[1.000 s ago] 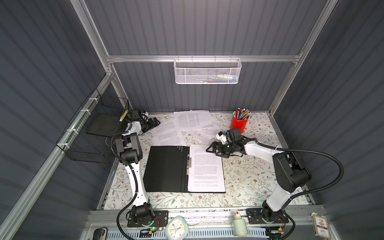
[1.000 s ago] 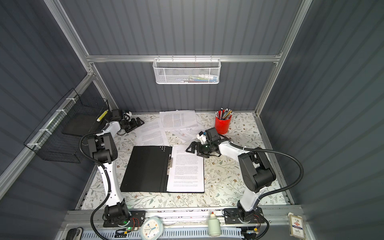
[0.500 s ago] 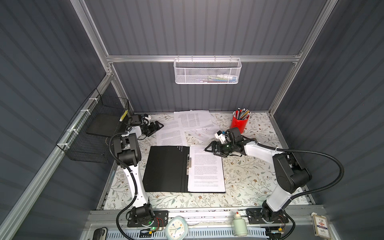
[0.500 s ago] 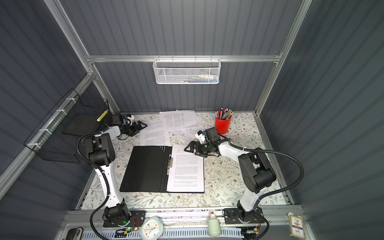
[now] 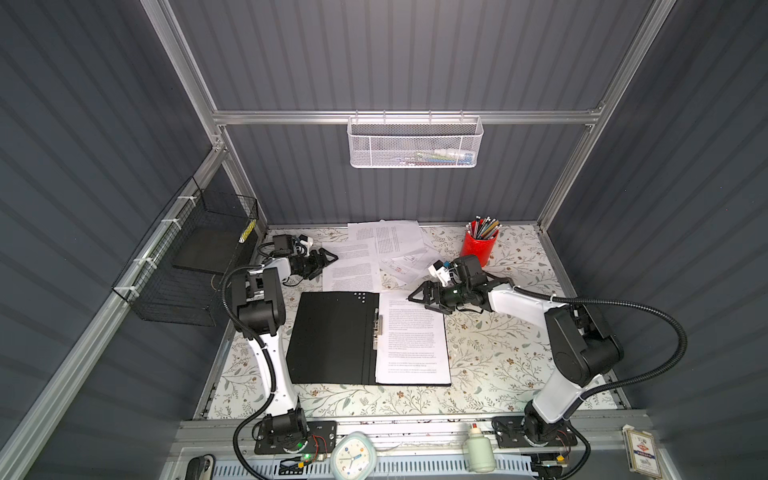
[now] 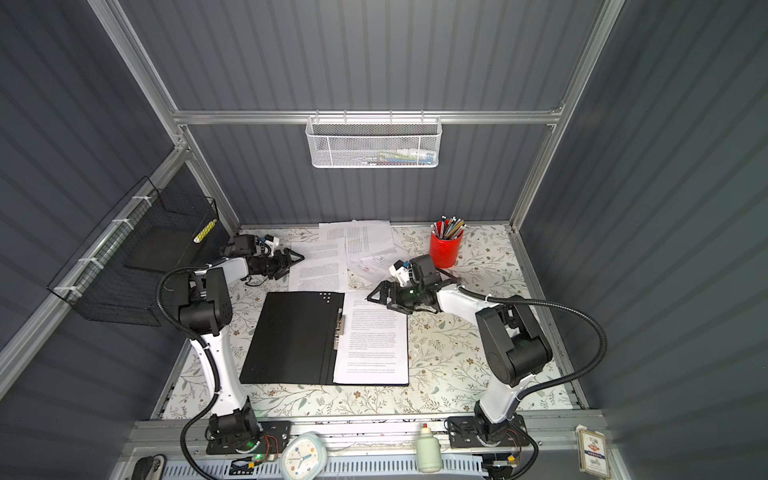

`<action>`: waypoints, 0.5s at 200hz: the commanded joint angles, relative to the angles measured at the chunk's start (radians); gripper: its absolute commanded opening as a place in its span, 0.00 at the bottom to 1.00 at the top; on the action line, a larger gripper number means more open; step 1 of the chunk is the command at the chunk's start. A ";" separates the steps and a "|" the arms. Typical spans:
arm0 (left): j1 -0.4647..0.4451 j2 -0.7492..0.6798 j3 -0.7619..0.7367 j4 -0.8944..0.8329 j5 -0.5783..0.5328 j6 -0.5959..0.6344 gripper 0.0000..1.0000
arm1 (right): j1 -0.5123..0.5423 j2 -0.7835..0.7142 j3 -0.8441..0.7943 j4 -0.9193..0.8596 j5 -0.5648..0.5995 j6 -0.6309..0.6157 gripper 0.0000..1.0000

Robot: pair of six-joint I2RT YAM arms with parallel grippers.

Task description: Put the files into the folder

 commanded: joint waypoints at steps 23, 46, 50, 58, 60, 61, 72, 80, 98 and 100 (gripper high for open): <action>-0.032 -0.055 -0.065 0.009 0.031 -0.068 0.73 | 0.007 0.002 -0.009 0.025 -0.030 0.008 0.99; -0.035 -0.063 -0.066 -0.018 -0.007 -0.064 0.64 | 0.007 -0.002 -0.013 0.025 -0.024 0.007 0.99; -0.035 -0.065 -0.068 -0.020 -0.012 -0.064 0.62 | 0.006 -0.004 -0.014 0.025 -0.024 0.007 0.99; -0.036 -0.069 -0.066 -0.025 -0.029 -0.066 0.58 | 0.006 -0.006 -0.016 0.026 -0.025 0.007 0.99; -0.035 -0.069 -0.065 -0.029 -0.034 -0.067 0.57 | 0.006 -0.007 -0.016 0.026 -0.025 0.007 0.99; -0.035 -0.068 -0.064 -0.030 -0.037 -0.067 0.57 | 0.006 -0.007 -0.016 0.026 -0.025 0.007 0.99; -0.036 -0.070 -0.055 -0.043 -0.050 -0.064 0.51 | 0.007 -0.013 -0.018 0.024 -0.021 0.003 0.99; -0.036 -0.069 -0.049 -0.050 -0.057 -0.064 0.46 | 0.007 -0.018 -0.018 0.020 -0.018 0.000 0.99; -0.036 -0.069 -0.035 -0.054 -0.070 -0.067 0.38 | 0.006 -0.027 -0.018 0.014 -0.012 -0.006 0.99; -0.036 -0.067 -0.033 -0.054 -0.072 -0.067 0.37 | 0.007 -0.028 -0.019 0.013 -0.010 -0.007 0.99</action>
